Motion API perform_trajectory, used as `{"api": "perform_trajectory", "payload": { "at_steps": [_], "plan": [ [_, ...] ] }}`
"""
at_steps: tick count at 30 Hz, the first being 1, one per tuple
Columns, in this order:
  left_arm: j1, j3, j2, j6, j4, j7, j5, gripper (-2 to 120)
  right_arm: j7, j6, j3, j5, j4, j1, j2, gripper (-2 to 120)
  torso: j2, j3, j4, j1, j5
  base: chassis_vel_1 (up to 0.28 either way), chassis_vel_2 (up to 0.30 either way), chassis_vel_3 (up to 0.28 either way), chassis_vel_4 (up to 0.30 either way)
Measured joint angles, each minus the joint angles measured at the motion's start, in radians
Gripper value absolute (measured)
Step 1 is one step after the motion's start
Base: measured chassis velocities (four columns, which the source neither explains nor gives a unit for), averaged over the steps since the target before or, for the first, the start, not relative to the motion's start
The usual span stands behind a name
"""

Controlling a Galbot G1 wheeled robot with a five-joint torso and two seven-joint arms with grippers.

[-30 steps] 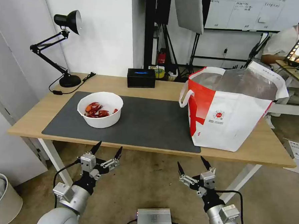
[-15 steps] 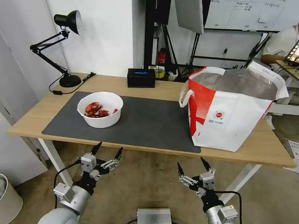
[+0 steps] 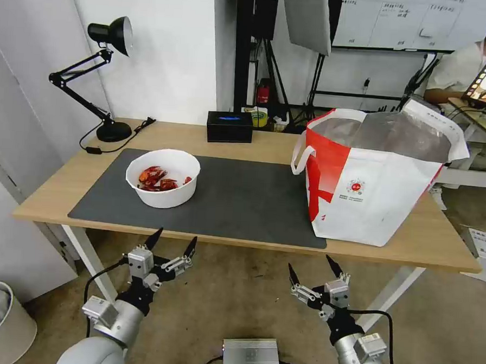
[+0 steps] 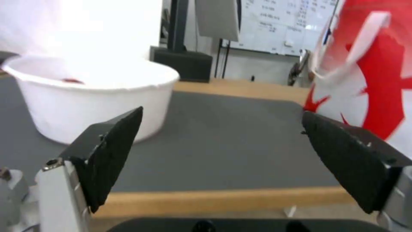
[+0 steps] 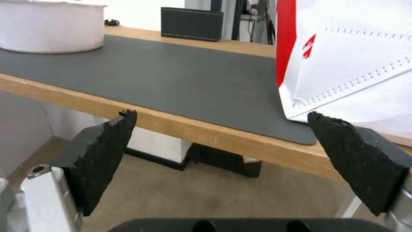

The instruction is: Pick up the trash from the table and place it into the takeout bag.

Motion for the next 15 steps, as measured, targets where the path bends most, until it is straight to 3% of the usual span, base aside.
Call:
{"api": "perform_trajectory", "payload": {
  "at_steps": [4,7,9,10,12,15],
  "plan": [
    [-0.017,-0.029,0.018,0.015,-0.01,-0.016,-0.039,100,0.0,0.0,0.0,0.0,0.0,0.0,0.0,100,0.0,0.0,0.0,0.0,-0.0001,0.0,0.0,0.0,0.0],
    [-0.038,-0.063,0.062,0.062,-0.035,-0.064,-0.113,100,0.0,0.0,0.0,0.0,0.0,0.0,0.0,100,0.0,0.0,0.0001,0.0,-0.0001,0.0,0.0,0.0,0.0],
    [-0.073,-0.089,0.123,0.151,-0.061,-0.138,-0.209,100,0.0,0.0,0.001,0.001,0.0,0.0,0.0,100,0.0,0.0,0.0001,0.0,-0.0001,0.0,0.0,0.0,0.0],
    [-0.073,-0.089,0.123,0.151,-0.061,-0.138,-0.209,100,0.0,0.0,0.001,0.001,0.0,0.0,0.0,100,0.0,0.0,0.0001,0.0,-0.0001,0.0,0.0,0.0,0.0],
    [-0.133,-0.12,0.212,0.215,-0.054,-0.201,-0.3,100,0.0,0.0,0.001,0.001,0.001,0.0,0.0,100,0.0,0.0,-0.0001,0.0,-0.0001,0.0,0.0,0.0,0.0],
    [-0.164,-0.128,0.257,0.242,-0.043,-0.236,-0.353,100,0.0,0.0,0.001,0.001,0.001,0.0,0.0,100,0.0,0.0,-0.0001,0.0,-0.0002,0.0,0.0,0.0,0.0]
  ]
}}
